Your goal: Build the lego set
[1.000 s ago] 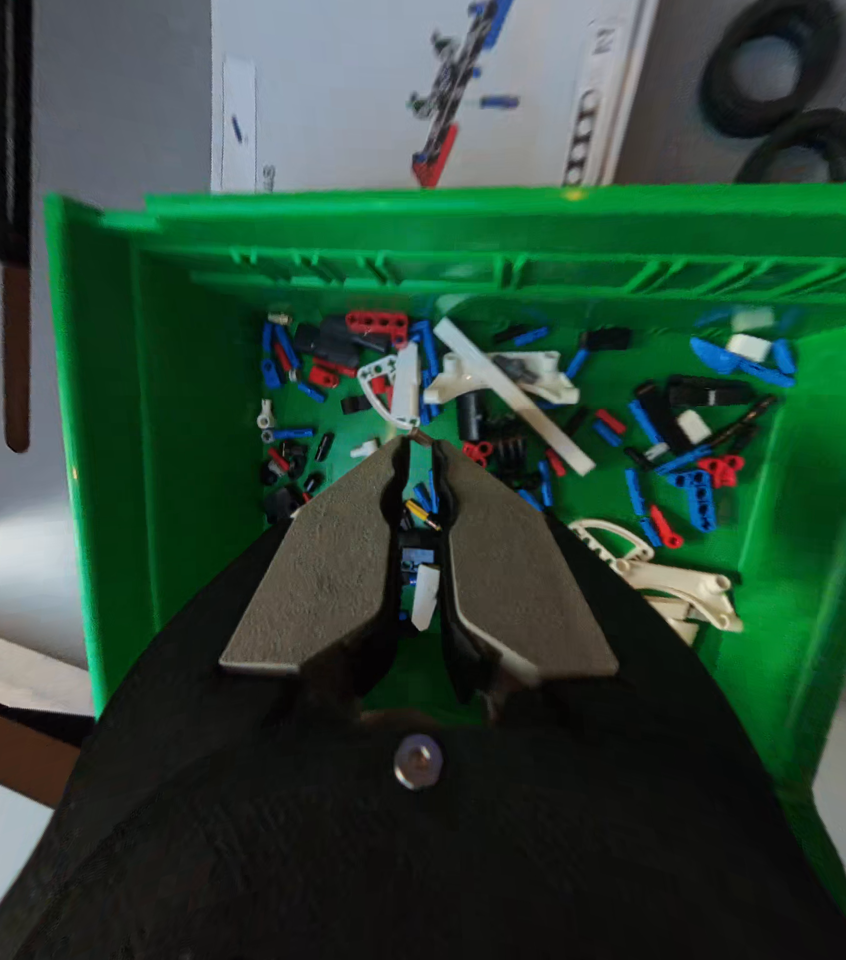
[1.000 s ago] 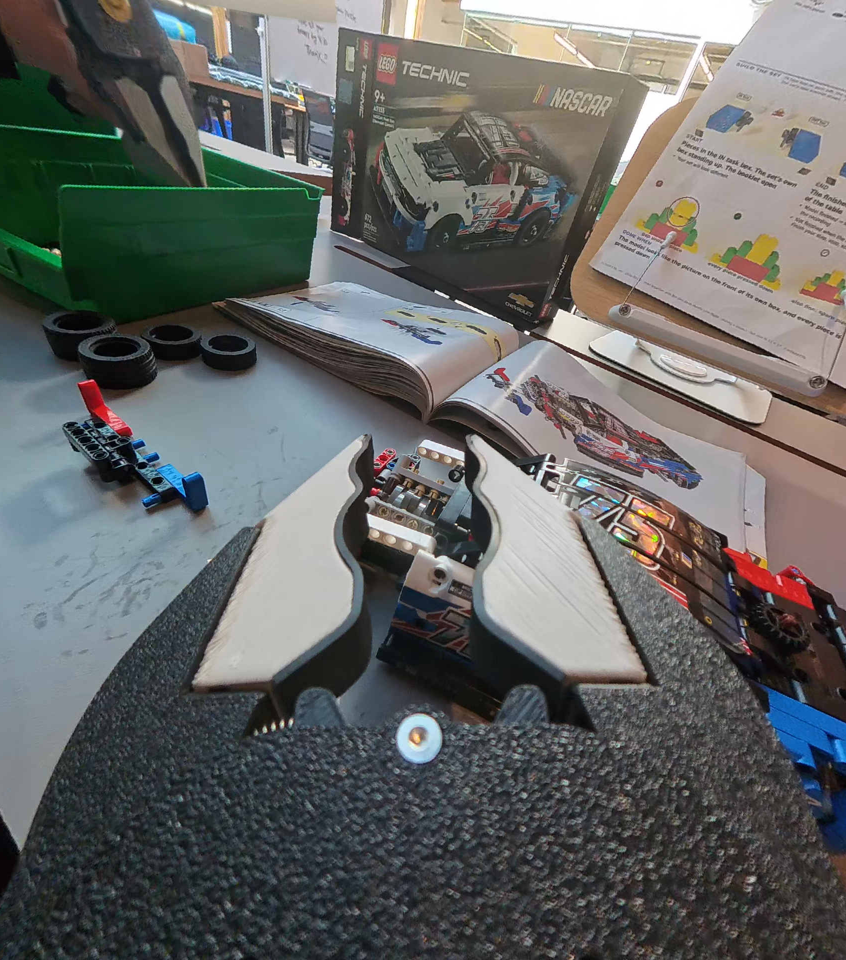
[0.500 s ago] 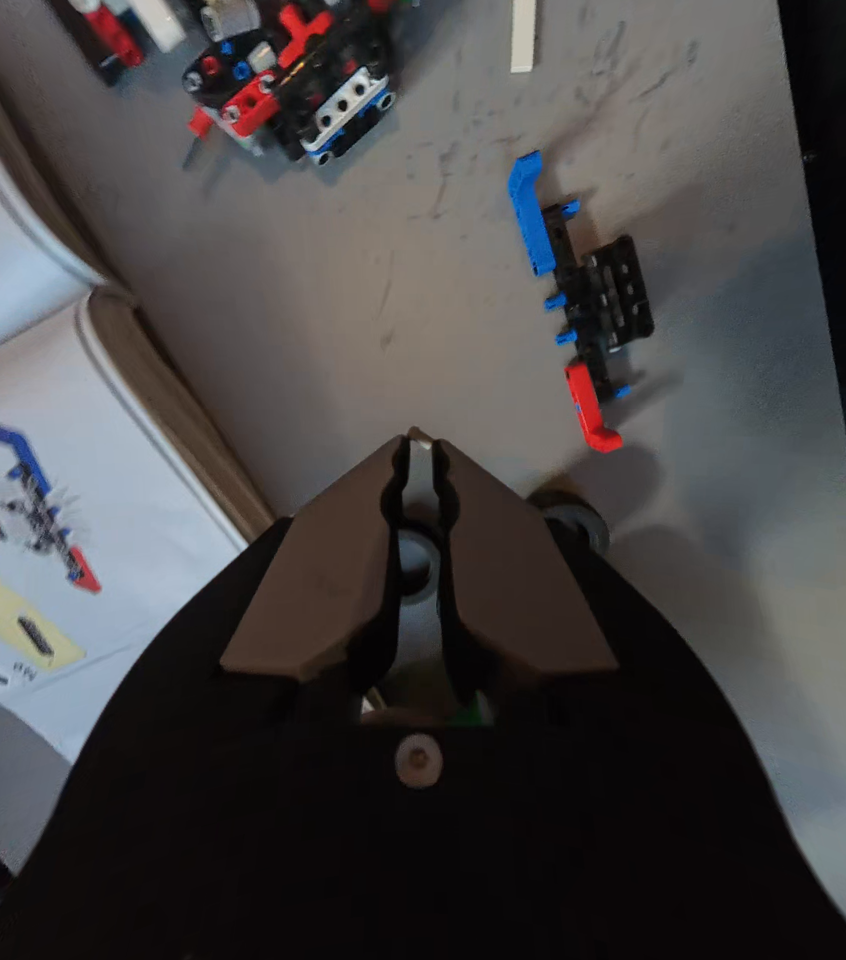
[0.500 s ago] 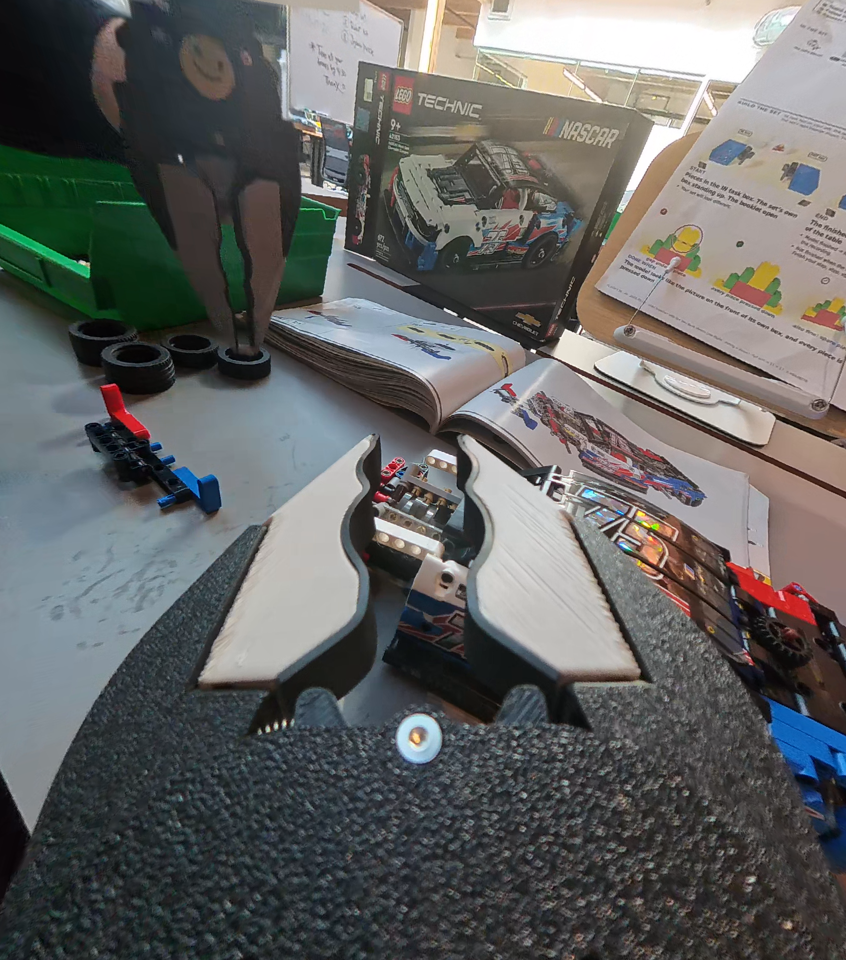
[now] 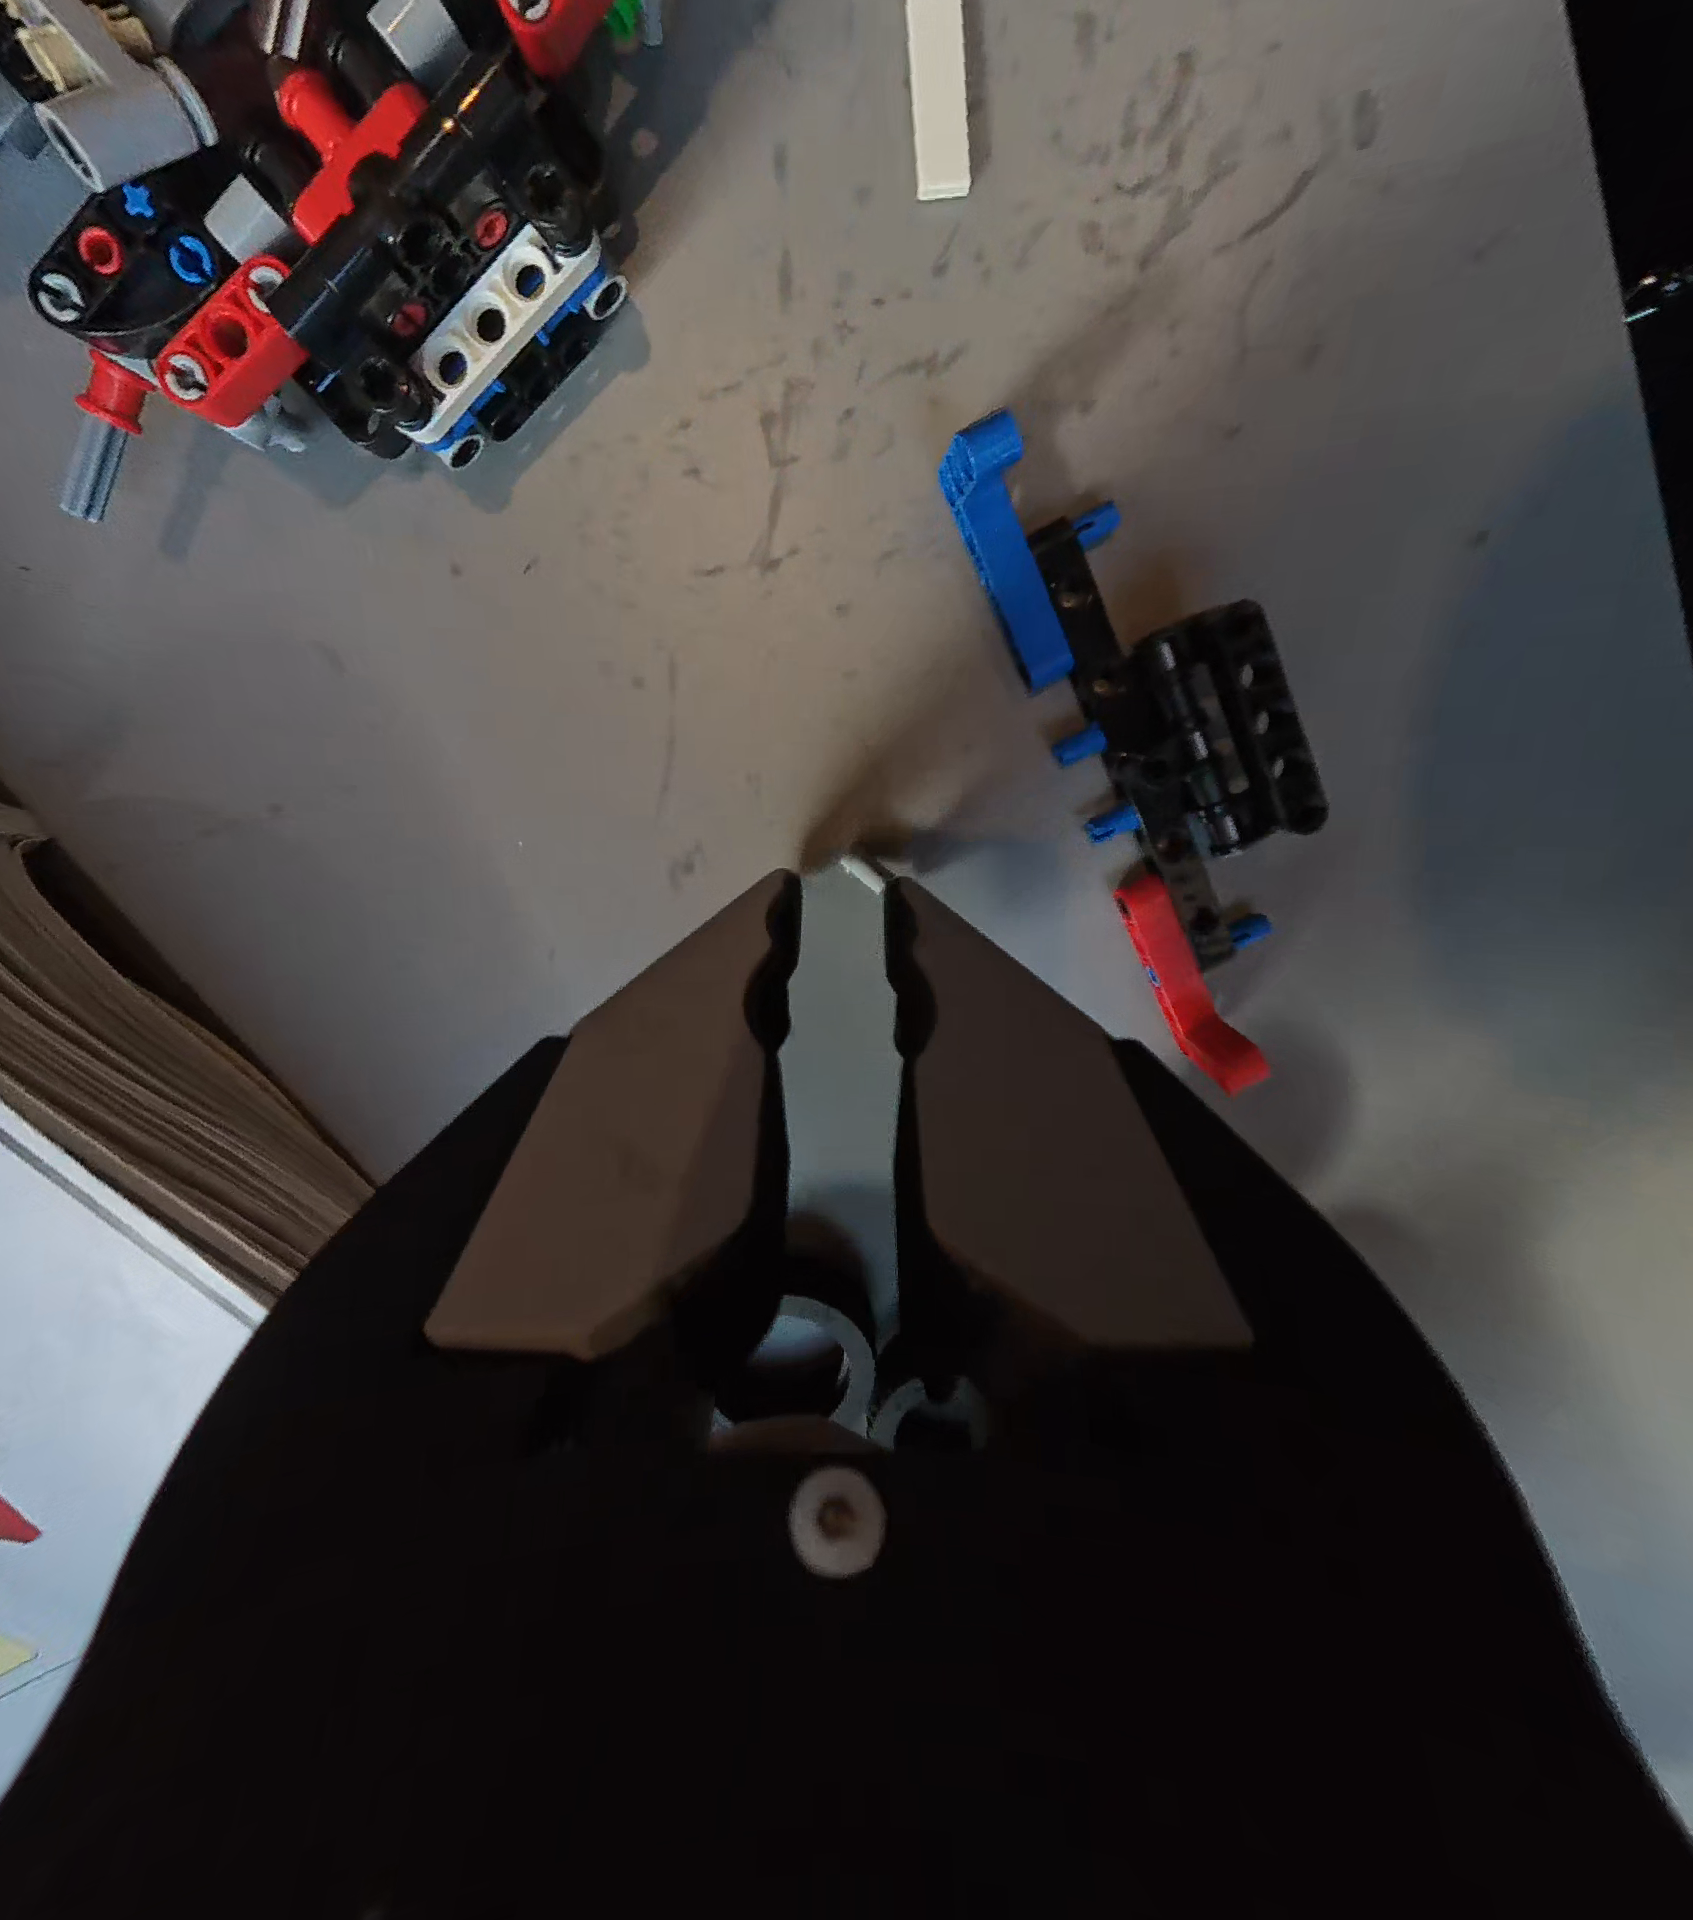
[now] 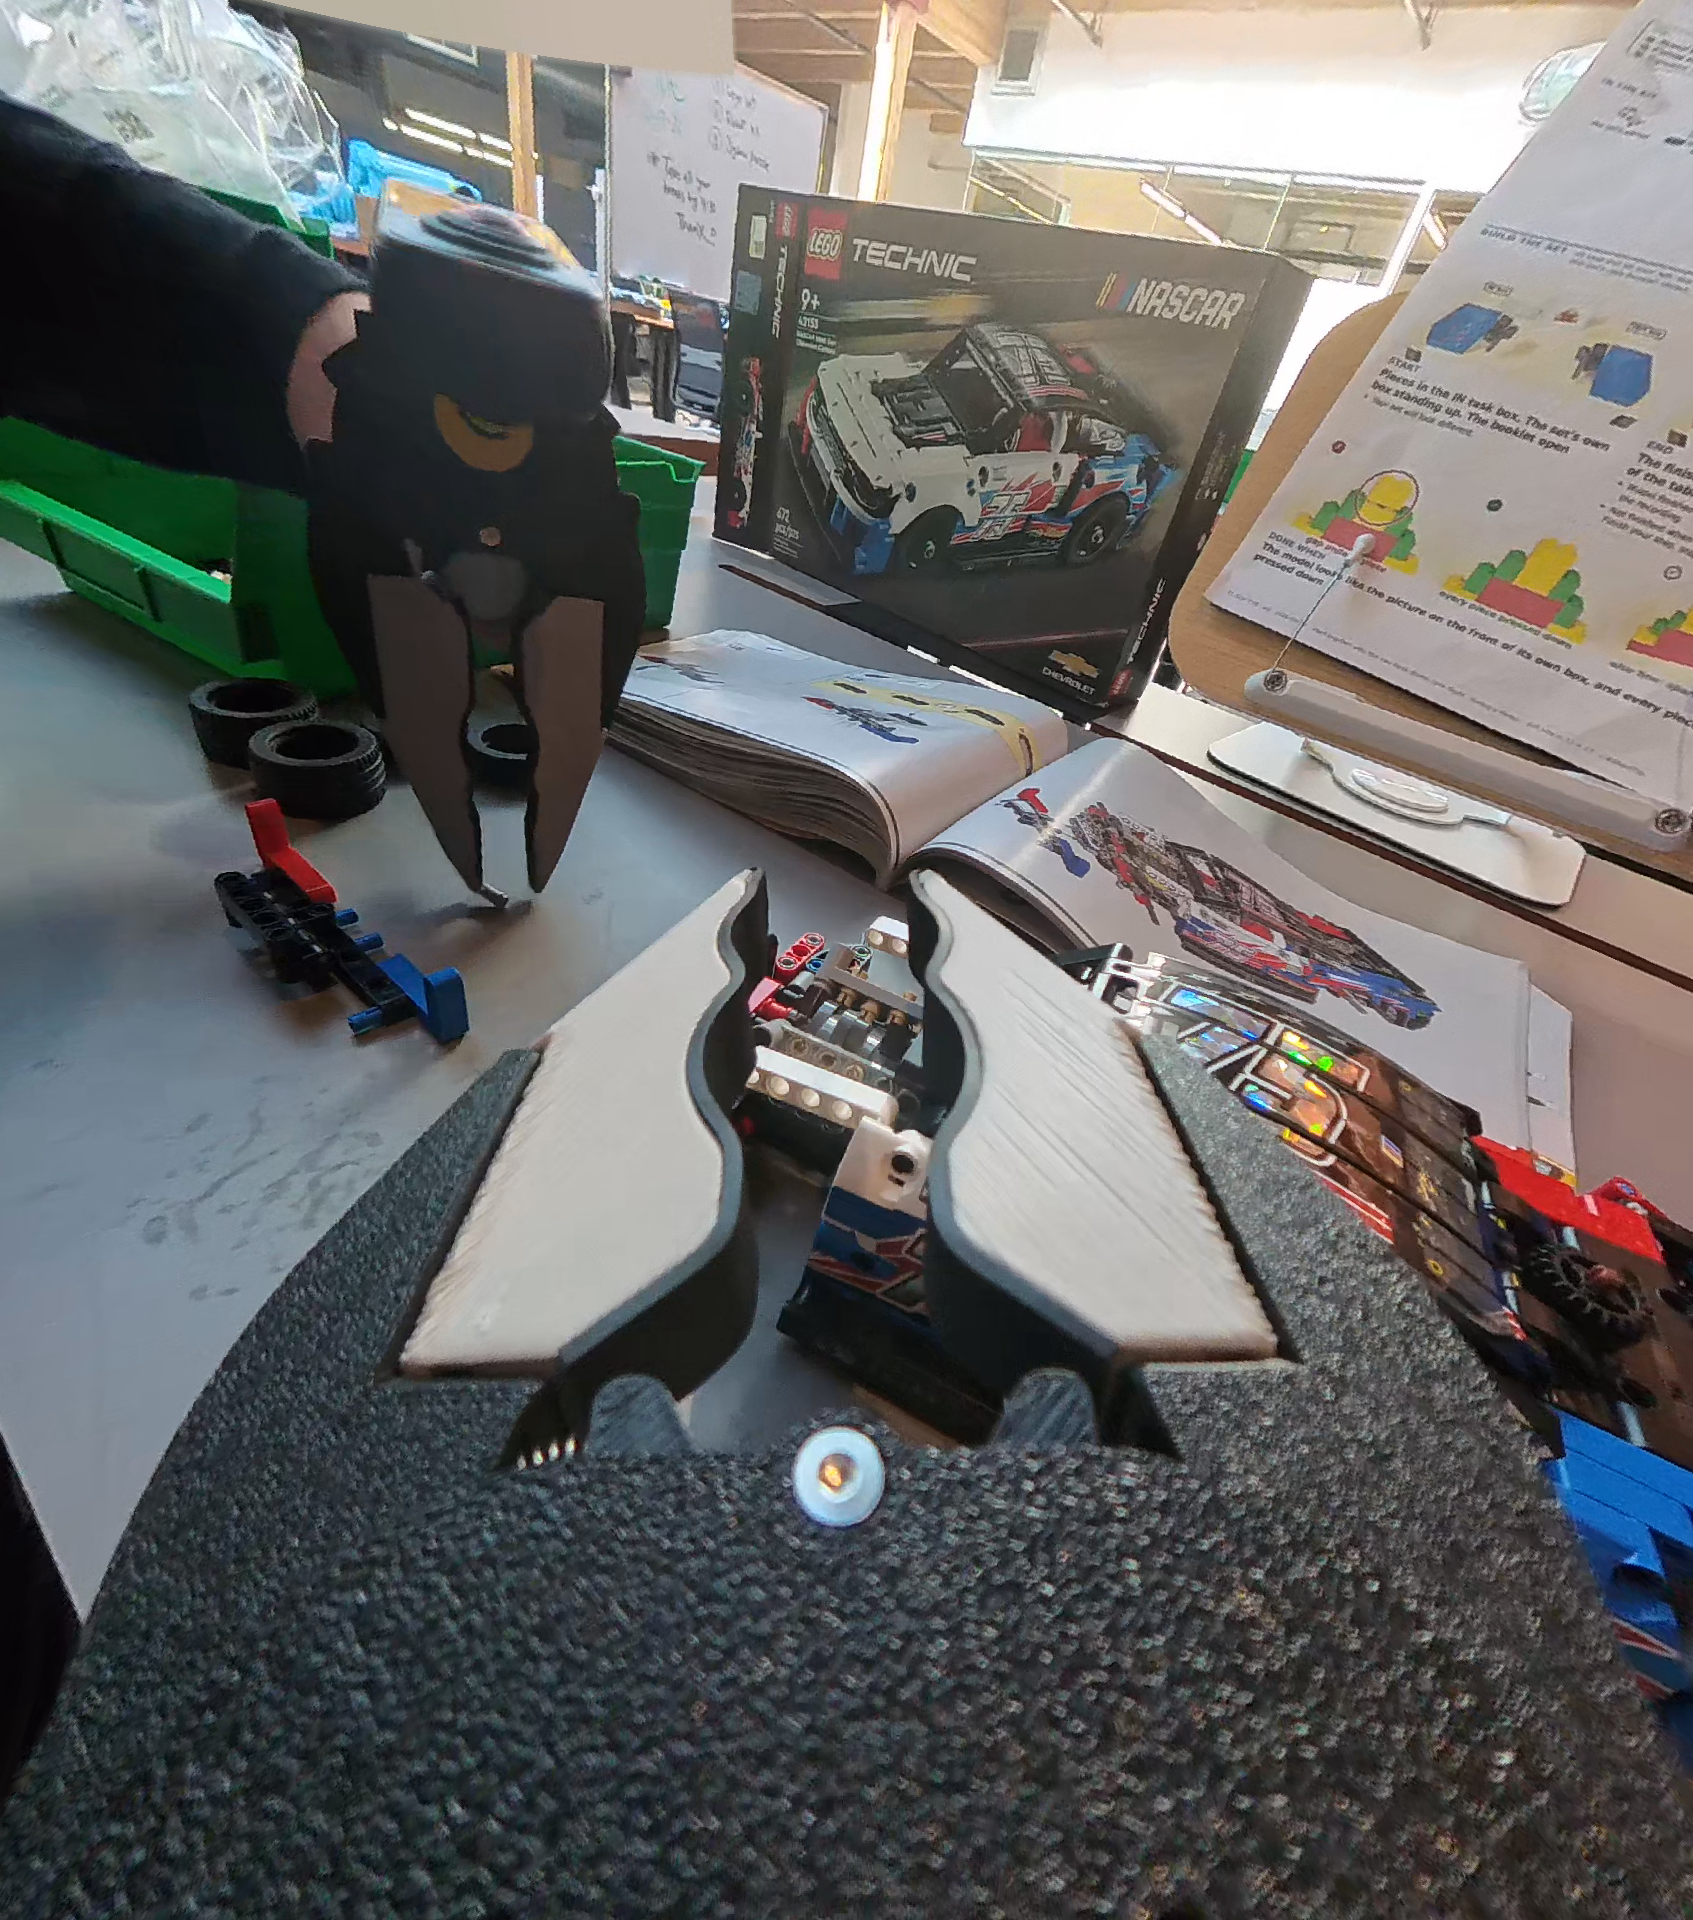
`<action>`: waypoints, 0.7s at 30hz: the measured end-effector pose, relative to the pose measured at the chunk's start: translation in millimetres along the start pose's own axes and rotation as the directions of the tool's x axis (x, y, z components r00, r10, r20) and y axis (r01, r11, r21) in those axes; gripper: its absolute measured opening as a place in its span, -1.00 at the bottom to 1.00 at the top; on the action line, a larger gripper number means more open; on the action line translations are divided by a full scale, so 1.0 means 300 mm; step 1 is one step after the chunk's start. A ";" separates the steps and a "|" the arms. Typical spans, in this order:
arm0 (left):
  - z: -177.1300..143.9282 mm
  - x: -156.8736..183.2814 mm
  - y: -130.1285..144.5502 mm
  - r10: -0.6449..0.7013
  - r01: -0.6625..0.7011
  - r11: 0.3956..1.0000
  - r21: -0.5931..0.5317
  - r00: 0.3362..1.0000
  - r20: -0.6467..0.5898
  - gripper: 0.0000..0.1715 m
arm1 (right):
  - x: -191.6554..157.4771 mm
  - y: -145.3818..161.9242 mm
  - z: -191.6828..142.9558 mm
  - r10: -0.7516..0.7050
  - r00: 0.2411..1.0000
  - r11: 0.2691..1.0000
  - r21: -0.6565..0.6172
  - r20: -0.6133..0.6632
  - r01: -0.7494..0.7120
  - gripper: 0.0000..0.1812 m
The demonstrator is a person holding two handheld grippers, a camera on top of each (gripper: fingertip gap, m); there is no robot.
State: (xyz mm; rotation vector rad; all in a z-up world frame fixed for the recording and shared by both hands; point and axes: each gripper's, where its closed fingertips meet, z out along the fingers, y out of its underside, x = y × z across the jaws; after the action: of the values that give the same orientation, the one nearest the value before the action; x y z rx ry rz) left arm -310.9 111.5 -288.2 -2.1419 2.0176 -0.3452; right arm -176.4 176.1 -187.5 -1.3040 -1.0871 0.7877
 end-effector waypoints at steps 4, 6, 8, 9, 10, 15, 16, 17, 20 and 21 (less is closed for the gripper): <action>-0.036 -0.010 0.004 -0.033 0.032 0.999 0.032 0.999 0.027 -0.81 | 0.004 -0.002 -0.002 0.006 1.000 1.000 0.004 -0.002 -0.006 -0.72; -0.077 -0.008 0.003 -0.060 0.058 0.996 0.072 0.998 0.028 -0.79 | 0.003 -0.001 -0.001 0.004 1.000 1.000 0.003 -0.003 -0.004 -0.72; -0.131 -0.005 0.030 -0.094 0.090 0.993 0.078 0.995 0.040 -0.73 | 0.003 -0.001 -0.001 0.001 1.000 1.000 0.002 -0.004 -0.001 -0.72; -0.171 -0.008 0.062 -0.112 0.108 0.992 0.061 0.992 0.066 -0.72 | 0.003 -0.001 -0.001 0.001 1.000 1.000 0.002 -0.005 -0.001 -0.72; -0.226 -0.025 0.106 -0.144 0.140 0.989 0.044 0.982 0.123 -0.74 | 0.004 -0.001 -0.002 0.001 1.000 1.000 0.003 -0.006 -0.001 -0.72; -0.630 -0.171 0.485 -0.548 0.539 0.827 0.157 0.714 0.436 -0.74 | 0.010 -0.002 -0.003 0.009 1.000 1.000 0.005 -0.013 -0.009 -0.72; -0.698 -0.197 0.608 -0.646 0.652 0.734 0.191 0.583 0.493 -0.70 | 0.011 -0.002 -0.003 0.009 1.000 1.000 0.004 -0.015 -0.009 -0.73; -0.750 -0.213 0.737 -0.723 0.753 0.619 0.224 0.433 0.539 -0.72 | 0.012 0.000 -0.002 0.009 1.000 1.000 0.002 -0.018 -0.009 -0.73; -0.731 -0.217 0.971 -0.871 0.880 0.347 0.323 0.175 0.459 -0.80 | 0.016 0.004 0.001 0.005 1.000 1.000 -0.008 -0.031 -0.005 -0.73; -0.688 -0.227 1.002 -0.892 0.880 0.330 0.341 0.174 0.416 -0.84 | 0.016 0.005 0.002 0.002 0.999 1.000 -0.011 -0.034 -0.002 -0.73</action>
State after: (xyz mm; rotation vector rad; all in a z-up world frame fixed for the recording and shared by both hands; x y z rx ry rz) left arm -661.6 166.1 -179.7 -2.7277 0.2144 0.1500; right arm -175.1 181.0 -188.1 -1.3236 -1.0646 0.7593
